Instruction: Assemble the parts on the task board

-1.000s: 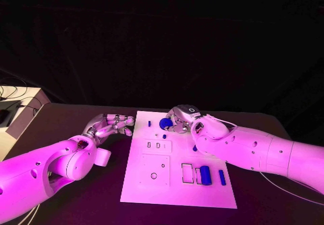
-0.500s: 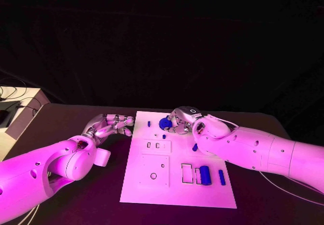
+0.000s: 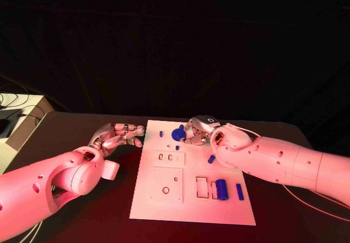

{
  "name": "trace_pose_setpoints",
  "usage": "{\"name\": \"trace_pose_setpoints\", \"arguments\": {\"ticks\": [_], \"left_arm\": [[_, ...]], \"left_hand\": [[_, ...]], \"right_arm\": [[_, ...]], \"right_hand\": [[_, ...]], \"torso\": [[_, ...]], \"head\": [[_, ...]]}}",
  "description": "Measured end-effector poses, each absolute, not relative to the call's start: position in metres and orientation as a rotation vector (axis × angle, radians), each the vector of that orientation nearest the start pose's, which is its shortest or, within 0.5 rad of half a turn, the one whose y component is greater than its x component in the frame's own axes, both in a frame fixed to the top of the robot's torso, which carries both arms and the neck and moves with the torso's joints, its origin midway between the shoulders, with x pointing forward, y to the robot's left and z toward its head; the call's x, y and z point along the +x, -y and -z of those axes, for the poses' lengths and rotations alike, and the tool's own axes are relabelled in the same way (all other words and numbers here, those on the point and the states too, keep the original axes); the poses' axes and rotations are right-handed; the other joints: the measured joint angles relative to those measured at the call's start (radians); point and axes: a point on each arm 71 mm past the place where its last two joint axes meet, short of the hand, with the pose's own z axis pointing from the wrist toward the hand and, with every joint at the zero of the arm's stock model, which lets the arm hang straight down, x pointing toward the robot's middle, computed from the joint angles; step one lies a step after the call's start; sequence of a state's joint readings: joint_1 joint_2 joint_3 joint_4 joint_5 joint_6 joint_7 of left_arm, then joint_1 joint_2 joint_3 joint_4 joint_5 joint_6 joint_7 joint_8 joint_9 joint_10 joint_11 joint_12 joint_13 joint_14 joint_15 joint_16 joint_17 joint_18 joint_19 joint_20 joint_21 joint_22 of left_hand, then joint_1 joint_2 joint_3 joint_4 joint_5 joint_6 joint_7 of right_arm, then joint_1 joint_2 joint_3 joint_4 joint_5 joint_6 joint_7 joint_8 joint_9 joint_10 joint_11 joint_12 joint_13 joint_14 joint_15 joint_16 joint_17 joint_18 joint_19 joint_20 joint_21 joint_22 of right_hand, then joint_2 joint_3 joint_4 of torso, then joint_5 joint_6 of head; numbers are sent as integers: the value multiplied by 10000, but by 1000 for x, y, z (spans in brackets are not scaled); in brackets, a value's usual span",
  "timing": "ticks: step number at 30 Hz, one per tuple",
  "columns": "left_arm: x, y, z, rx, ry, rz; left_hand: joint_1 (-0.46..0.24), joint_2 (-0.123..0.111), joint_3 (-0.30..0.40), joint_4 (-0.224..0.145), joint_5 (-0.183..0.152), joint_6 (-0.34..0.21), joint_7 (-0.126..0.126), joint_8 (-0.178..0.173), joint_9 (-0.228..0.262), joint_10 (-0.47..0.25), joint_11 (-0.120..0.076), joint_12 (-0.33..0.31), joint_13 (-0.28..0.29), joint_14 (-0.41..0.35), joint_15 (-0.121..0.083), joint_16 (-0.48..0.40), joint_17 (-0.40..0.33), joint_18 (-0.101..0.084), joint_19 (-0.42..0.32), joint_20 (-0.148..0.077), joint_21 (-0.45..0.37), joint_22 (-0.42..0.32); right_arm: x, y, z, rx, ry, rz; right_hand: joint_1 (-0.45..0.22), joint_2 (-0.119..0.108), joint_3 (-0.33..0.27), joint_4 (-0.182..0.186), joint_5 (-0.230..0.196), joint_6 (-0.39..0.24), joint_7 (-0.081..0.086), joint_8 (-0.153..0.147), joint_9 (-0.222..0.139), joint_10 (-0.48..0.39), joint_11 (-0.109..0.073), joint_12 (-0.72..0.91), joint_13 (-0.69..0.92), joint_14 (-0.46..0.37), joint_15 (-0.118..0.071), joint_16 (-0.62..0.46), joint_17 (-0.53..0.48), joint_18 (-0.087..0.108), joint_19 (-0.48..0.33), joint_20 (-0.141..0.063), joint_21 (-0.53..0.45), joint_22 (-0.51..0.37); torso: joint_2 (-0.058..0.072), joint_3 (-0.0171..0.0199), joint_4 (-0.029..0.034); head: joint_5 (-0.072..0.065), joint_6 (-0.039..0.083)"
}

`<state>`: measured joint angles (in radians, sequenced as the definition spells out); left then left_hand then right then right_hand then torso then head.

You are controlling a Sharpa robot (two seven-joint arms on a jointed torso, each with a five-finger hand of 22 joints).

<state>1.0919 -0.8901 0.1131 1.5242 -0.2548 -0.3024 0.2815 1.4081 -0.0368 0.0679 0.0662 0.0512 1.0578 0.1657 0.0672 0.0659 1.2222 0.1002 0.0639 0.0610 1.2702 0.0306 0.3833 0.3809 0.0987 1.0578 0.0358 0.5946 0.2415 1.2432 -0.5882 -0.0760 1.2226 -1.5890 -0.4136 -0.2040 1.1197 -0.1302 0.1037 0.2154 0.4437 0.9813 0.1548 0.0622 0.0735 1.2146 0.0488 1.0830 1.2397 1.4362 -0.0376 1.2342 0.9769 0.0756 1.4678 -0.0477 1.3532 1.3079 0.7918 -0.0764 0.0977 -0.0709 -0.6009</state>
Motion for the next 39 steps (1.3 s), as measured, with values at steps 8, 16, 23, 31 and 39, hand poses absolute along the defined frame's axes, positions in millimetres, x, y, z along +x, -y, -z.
{"name": "trace_pose_setpoints", "arguments": {"ticks": [8,16,23,31,39], "left_arm": [[489,-233,176,-9740,-14705,14381],[489,-234,176,-9744,-14700,14366],[488,-235,176,-9736,-14688,14365],[488,-234,176,-9687,-14697,14436],[487,-233,175,-9581,-14747,14502]], "left_hand": [[0,0,0,0,0,0,0,0,0,0,0,0,0,0,0,0,0,0,0,0,0,-2],[0,0,0,0,0,0,0,0,0,0,0,0,0,0,0,0,0,1,0,0,0,-15],[0,0,0,0,0,0,0,0,0,0,-1,0,0,0,0,0,0,1,0,0,0,-14],[53,-54,-1,-58,0,0,0,0,0,0,-1,0,0,0,0,0,0,0,0,0,0,-13],[139,-49,-28,-166,0,37,-37,0,0,92,-92,0,0,0,0,0,-1,1,-37,-37,42,-12]], "right_arm": [[534,170,182,-1837,-15308,-4638],[526,190,172,-1383,-14357,-4947],[523,228,161,-557,-13901,-5525],[523,285,158,706,-14020,-6384],[525,338,158,1420,-14175,-6393]], "right_hand": [[-54,54,-43,-46,0,67,-67,0,-8,60,-57,4,31,1,0,0,17,0,0,0,42,-1],[228,322,-100,-964,38,124,-18,-1,-8,63,-53,38,40,1,0,0,-4,0,0,0,81,-3],[1390,524,-133,-2209,-673,274,-21,-1,-17,56,-60,-156,-41,1,0,-37,-26,-2,0,0,1,-4],[2129,322,-620,-2965,-1033,367,-38,-2,-17,-107,-76,-301,-242,0,0,-137,145,1,0,0,0,-5],[2405,203,-791,-3025,-1072,302,26,-2,-23,-145,-40,-350,-300,0,0,-192,262,-148,0,0,0,-6]], "torso": [[1,0,1],[0,1,-6],[-4,7,-37],[-5,69,-114],[3,150,-176]], "head": [[23,-21],[-6,6],[-54,69],[-142,129],[-294,160]]}}
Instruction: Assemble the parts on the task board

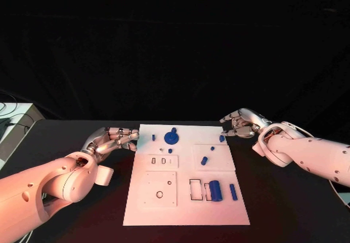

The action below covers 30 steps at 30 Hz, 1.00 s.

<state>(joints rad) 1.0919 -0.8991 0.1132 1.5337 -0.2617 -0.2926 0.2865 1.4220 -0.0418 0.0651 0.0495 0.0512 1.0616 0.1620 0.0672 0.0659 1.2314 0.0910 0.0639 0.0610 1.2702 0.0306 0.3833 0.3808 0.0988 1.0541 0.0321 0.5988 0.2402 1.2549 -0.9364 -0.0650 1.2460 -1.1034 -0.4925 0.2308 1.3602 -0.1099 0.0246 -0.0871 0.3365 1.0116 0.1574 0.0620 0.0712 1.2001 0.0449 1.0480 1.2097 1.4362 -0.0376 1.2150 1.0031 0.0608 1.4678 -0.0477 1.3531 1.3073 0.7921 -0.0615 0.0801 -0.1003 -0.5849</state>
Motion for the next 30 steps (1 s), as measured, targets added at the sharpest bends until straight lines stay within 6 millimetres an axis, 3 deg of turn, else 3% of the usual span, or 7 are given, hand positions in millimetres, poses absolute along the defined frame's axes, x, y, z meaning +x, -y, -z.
{"name": "trace_pose_setpoints", "arguments": {"ticks": [11,14,30], "left_arm": [[487,-231,175,-9423,-14823,14548],[488,-231,175,-9410,-14830,14544],[488,-230,176,-9348,-14864,14553]], "left_hand": [[4,4,-14,-69,0,0,0,0,0,0,0,0,0,0,0,0,19,0,-36,-36,49,31],[4,4,-26,-117,0,0,0,0,0,0,0,0,0,0,0,0,20,0,-36,-36,49,39],[3,4,-14,-125,0,0,0,0,0,0,0,0,0,0,0,0,27,0,-36,-36,121,53]], "right_arm": [[529,362,170,1649,-14641,-6228],[530,362,174,1643,-14788,-6246],[536,357,191,1619,-15350,-6238]], "right_hand": [[110,-34,-58,7,0,-168,14,0,-3,-54,-17,-42,-45,0,0,0,137,0,0,0,0,8],[110,-34,-66,15,65,-169,14,-1,-3,-54,-16,-42,-45,0,0,0,155,0,0,0,0,7],[110,-34,-64,73,162,-169,12,-1,-3,-54,-15,-3,-16,0,0,0,223,0,0,0,44,5]], "torso": [[27,144,-46],[32,163,-46],[30,139,-43]], "head": [[-54,-55],[-42,-66],[-110,-168]]}}
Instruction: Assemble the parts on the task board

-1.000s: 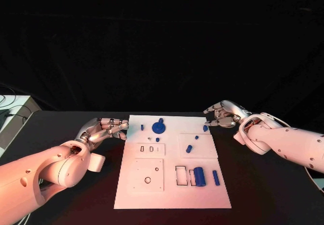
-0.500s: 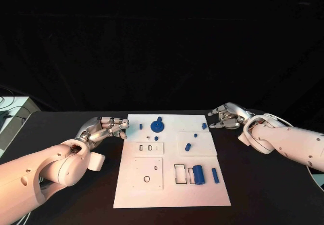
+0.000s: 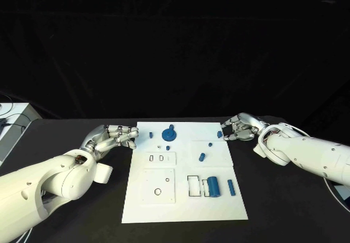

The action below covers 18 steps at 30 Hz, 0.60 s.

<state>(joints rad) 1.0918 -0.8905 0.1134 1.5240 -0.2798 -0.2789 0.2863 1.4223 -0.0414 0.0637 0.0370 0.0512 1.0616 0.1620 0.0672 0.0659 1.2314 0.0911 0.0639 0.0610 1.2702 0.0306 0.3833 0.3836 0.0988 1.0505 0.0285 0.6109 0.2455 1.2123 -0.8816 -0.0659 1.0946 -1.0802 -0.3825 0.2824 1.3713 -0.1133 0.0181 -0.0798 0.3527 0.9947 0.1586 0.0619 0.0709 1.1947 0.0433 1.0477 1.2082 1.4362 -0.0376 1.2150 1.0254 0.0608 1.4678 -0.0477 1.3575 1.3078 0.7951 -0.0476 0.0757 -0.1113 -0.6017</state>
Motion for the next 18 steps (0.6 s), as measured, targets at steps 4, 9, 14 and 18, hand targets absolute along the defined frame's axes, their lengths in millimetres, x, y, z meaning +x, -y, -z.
{"name": "trace_pose_setpoints", "arguments": {"ticks": [4,9,14,18], "left_arm": [[488,-230,176,-9346,-14866,14549],[488,-230,176,-9344,-14867,14545],[488,-230,176,-9343,-14868,14542],[488,-230,176,-9343,-14869,14540]], "left_hand": [[0,0,-28,-28,0,0,0,0,0,0,0,0,0,0,0,0,-1,0,-27,27,0,0],[0,0,-28,-27,0,0,0,0,0,0,0,0,0,0,0,0,-2,0,-27,27,0,-1],[0,0,-28,-27,0,0,0,0,0,0,0,0,0,0,0,0,-2,0,-27,27,0,8],[0,0,-28,-27,0,0,0,0,0,-1,1,0,0,0,0,0,-2,0,-27,27,0,8]], "right_arm": [[536,354,195,1612,-15447,-6271],[537,351,199,1613,-15568,-6321],[537,349,201,1607,-15644,-6367],[538,347,202,1597,-15708,-6406]], "right_hand": [[-19,19,0,0,0,23,-24,0,0,0,1,14,22,0,0,0,6,0,0,0,-1,-1],[-50,139,0,0,0,137,-56,0,0,1,1,54,44,0,0,0,23,0,0,0,36,-1],[-149,336,28,28,-1,300,-75,0,0,27,-21,122,77,0,0,0,34,1,0,0,36,-2],[-281,547,119,-5,-1,420,-126,0,-9,96,-58,130,131,4,-4,0,54,0,0,0,36,-3]], "torso": [[-9,-7,-1],[-11,-8,-8],[-15,-8,-12],[-20,-12,-12]], "head": [[2,-17],[50,-33],[61,-41],[59,-54]]}}
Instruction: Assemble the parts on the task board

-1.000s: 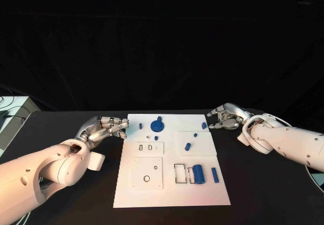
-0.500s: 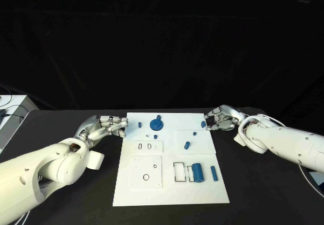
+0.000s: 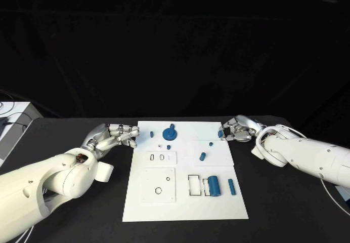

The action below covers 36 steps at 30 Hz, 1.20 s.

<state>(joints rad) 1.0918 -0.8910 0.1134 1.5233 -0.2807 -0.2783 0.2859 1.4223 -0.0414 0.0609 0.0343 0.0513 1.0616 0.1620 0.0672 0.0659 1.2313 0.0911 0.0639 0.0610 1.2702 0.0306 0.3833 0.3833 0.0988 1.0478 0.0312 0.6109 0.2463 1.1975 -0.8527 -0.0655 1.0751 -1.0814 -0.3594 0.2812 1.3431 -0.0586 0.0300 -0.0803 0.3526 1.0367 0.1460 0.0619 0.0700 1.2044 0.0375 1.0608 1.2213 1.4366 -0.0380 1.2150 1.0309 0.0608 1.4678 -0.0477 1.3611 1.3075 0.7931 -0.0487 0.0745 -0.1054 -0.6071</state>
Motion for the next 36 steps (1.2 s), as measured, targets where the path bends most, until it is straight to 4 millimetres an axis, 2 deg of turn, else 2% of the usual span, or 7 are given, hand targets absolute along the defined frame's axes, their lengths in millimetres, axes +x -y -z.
{"name": "trace_pose_setpoints", "arguments": {"ticks": [7,23,30,33,36], "left_arm": [[488,-231,176,-9344,-14870,14537],[488,-231,176,-9349,-14879,14523],[488,-231,176,-9351,-14880,14516],[488,-231,176,-9352,-14881,14513],[488,-231,176,-9353,-14881,14509]], "left_hand": [[0,0,27,-27,0,0,0,0,0,0,0,0,0,0,0,0,9,-1,-36,-36,0,-1],[43,43,27,-26,0,0,0,0,0,0,0,0,0,0,0,0,6,-2,-35,-36,40,11],[42,43,27,-26,0,0,0,0,0,0,0,0,0,0,0,0,5,-1,-34,-36,40,10],[43,43,27,-26,0,0,0,0,0,0,0,0,0,0,0,0,5,-1,-34,-37,40,10],[42,43,27,-26,0,0,0,0,0,0,0,0,0,0,0,0,5,-1,-34,-37,39,10]], "right_arm": [[539,344,204,1575,-15815,-6486],[540,340,205,1548,-15906,-6572],[540,340,205,1560,-15888,-6551],[540,340,205,1577,-15846,-6536],[540,340,204,1610,-15767,-6527]], "right_hand": [[-36,245,139,-60,0,227,-82,0,0,52,-18,0,48,34,-34,-40,13,-1,-38,-38,37,-1],[-94,302,203,-124,-1,235,-90,0,-10,102,-38,40,108,34,-34,-40,45,1,-38,-37,37,-3],[-141,456,260,-121,-2,575,-217,38,-4,197,-90,78,168,70,-69,-39,48,1,3,-77,79,5],[-191,562,272,-109,-4,774,-369,96,14,276,-151,78,192,82,-128,-40,61,1,-33,-114,79,5],[-195,568,271,-109,-7,964,-495,156,20,295,-241,123,223,85,-198,-39,66,2,-1,-187,120,5]], "torso": [[0,-1,3],[2,0,0],[1,-2,-3],[0,-5,-4],[-1,-5,-4]], "head": [[-12,-4],[1,-12],[12,-17],[22,-9],[31,0]]}}
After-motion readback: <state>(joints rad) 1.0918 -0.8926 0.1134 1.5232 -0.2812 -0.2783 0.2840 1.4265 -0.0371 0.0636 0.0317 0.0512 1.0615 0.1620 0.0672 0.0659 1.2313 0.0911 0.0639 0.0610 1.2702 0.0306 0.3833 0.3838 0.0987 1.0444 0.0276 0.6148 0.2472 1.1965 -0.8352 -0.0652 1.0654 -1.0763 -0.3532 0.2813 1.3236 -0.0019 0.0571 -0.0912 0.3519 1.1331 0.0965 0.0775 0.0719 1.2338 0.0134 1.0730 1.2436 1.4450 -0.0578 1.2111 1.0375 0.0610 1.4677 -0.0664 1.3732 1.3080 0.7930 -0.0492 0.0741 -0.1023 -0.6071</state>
